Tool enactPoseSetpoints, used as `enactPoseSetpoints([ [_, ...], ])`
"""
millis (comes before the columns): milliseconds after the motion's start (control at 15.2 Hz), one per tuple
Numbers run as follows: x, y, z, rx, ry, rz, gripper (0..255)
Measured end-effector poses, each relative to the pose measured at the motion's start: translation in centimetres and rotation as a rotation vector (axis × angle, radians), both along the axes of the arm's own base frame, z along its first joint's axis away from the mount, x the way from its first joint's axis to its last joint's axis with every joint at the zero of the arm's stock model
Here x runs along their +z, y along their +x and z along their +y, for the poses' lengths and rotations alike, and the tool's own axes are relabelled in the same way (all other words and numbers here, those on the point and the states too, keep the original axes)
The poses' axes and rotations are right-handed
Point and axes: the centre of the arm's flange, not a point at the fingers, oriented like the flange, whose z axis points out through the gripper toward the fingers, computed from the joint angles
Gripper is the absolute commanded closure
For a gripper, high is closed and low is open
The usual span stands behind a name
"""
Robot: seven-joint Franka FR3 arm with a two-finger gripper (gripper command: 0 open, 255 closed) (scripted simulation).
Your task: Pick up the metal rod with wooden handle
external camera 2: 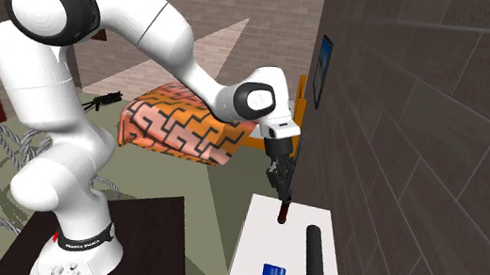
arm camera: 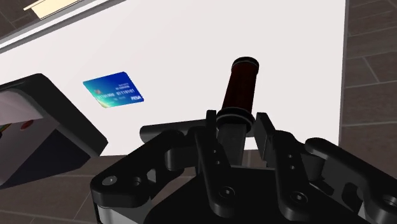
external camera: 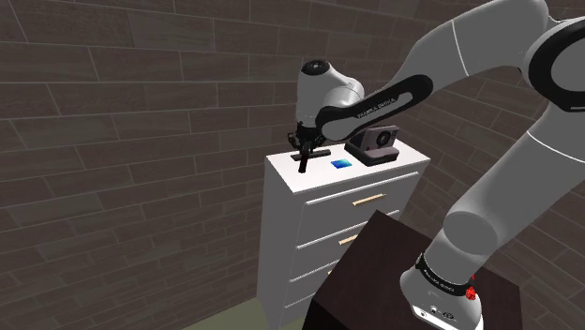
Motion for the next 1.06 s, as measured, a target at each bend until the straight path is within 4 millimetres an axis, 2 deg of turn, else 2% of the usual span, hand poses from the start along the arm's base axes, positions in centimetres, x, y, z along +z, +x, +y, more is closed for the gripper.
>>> enactPoseSetpoints([
  [198, 0.8, -0.1, 0.0, -0.002, 0.0, 0.005, 255],
  [1056, 7.4, -0.1, -0.2, -0.002, 0.0, 0.005, 255],
])
